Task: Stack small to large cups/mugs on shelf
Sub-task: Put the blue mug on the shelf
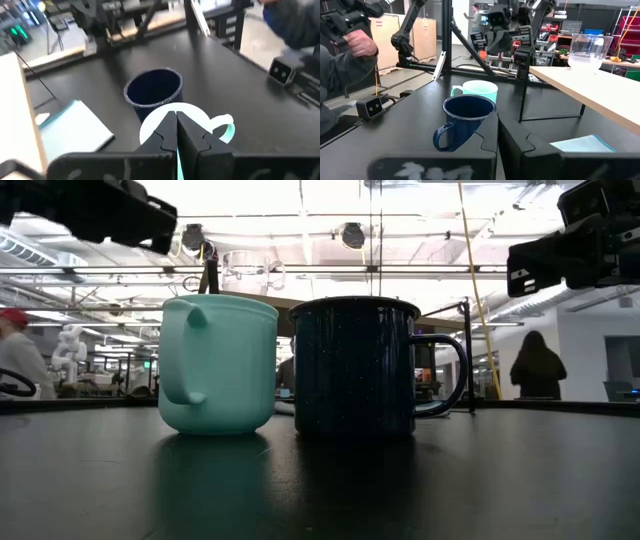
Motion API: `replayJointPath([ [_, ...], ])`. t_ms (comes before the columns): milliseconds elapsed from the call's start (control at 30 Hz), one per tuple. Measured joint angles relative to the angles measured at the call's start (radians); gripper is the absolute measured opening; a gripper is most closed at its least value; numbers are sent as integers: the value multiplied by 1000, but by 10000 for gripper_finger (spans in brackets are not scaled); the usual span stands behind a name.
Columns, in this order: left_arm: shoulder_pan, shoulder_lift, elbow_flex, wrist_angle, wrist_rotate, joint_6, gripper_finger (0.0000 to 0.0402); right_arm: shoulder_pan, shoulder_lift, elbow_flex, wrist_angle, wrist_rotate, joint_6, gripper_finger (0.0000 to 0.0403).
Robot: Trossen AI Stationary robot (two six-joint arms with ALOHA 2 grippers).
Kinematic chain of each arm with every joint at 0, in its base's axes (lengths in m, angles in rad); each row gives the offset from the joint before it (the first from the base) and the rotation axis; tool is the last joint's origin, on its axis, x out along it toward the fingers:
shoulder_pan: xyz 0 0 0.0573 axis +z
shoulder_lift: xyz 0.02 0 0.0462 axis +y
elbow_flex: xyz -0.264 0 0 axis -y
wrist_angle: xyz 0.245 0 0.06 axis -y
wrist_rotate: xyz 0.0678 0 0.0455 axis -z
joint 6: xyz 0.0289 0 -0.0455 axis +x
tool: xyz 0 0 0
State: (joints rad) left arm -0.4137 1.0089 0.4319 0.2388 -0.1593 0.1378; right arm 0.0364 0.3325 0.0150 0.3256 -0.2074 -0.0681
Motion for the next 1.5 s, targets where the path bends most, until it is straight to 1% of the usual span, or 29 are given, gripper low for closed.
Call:
replayJointPath([
  [133,0,102,124,-165,1,-11,0,0,0,0,0,0,0,0],
  [300,0,220,277,-316,2,-13,0,0,0,0,0,0,0,0],
  [467,3,312,416,-463,21,32,0,0,0,0,-1,0,0,0],
  [600,36,370,505,-582,90,90,0,0,0,0,-1,0,0,0],
  [900,180,463,682,-739,247,151,0,0,0,0,-2,0,3,0],
  [967,201,481,713,-769,293,156,0,0,0,0,-2,0,3,0],
  [1033,213,507,742,-788,317,160,0,0,0,0,-8,0,3,0],
  [1300,211,605,809,-851,320,184,0,0,5,0,-22,0,3,0],
  [1500,211,608,811,-857,320,179,0,0,4,0,-17,0,3,0],
])
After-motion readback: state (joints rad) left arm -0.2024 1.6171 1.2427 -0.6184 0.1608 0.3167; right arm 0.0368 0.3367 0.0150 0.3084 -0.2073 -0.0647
